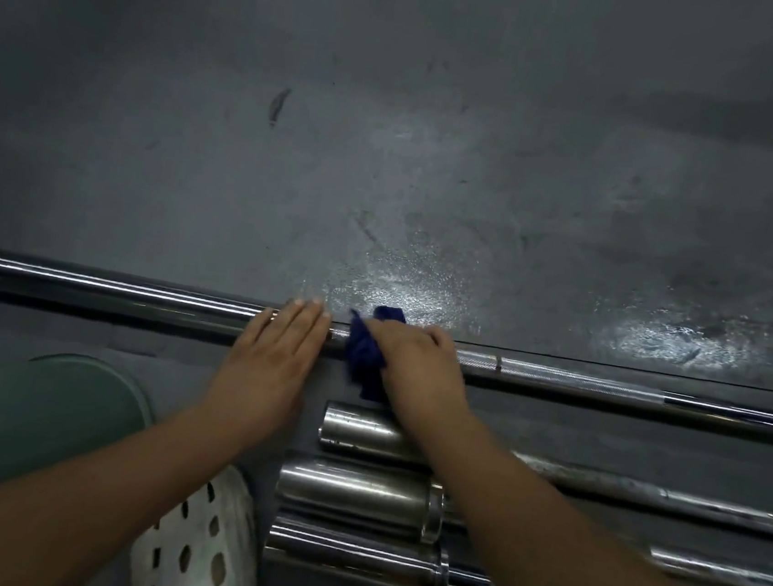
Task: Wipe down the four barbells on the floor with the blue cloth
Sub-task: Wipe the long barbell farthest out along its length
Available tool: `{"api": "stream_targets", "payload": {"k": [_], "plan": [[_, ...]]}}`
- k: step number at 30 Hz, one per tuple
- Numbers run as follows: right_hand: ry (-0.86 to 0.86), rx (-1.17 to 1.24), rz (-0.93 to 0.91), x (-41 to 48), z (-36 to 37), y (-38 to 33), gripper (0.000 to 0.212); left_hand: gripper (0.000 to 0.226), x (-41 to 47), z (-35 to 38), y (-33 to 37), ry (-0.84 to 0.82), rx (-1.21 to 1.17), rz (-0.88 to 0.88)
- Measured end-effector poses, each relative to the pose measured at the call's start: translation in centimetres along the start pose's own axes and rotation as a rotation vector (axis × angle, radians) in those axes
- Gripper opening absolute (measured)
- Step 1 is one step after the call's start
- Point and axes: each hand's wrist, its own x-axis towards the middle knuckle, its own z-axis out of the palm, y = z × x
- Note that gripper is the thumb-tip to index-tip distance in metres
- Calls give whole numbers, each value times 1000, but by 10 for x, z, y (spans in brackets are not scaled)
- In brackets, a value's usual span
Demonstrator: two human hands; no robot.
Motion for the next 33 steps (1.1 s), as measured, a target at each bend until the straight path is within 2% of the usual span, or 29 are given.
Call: {"api": "stream_targets", "payload": {"k": [4, 7, 9, 12, 15, 16, 18, 20, 21, 23, 25, 27, 30, 33], "plan": [[-4, -58, 178, -47, -26, 86, 45, 104, -10, 2, -8, 10, 10, 16], [-38, -171, 271, -45, -29, 83, 38, 103, -10, 4, -7, 14, 9, 1], [-91, -181, 178, -21, -20, 39, 43, 105, -9, 5, 0, -6, 7, -11], [-46, -81, -43, 6, 3, -22, 56, 111, -10, 2, 4, -19, -18, -29], [-14, -41, -110, -2, 2, -15, 65, 108, -15, 1, -6, -31, -48, 12], [-22, -2, -75, -11, 0, -1, 62, 106, -16, 0, -9, -48, -63, 31], [14, 36, 110, -27, -7, 28, 45, 103, -17, -2, -13, -74, -84, 47], [35, -61, 274, -26, -7, 27, 37, 102, -15, -4, -13, -91, -90, 30], [14, -96, 259, -21, -2, 11, 43, 103, -14, -5, -10, -100, -82, 29], [-33, -60, 81, -13, 12, -32, 62, 105, -13, -6, -5, -89, -74, 26], [-85, 3, -76, -14, 21, -58, 71, 102, -13, -6, 0, -96, -89, -4], [-6, 63, -50, -16, 15, -34, 66, 96, -16, -4, 0, -86, -87, -18], [185, 100, 168, -39, -2, 39, 50, 94, -16, 3, -1, -79, -80, -12], [158, 78, 257, -45, -17, 63, 28, 94, -13, 6, 1, -100, -70, -31]]}}
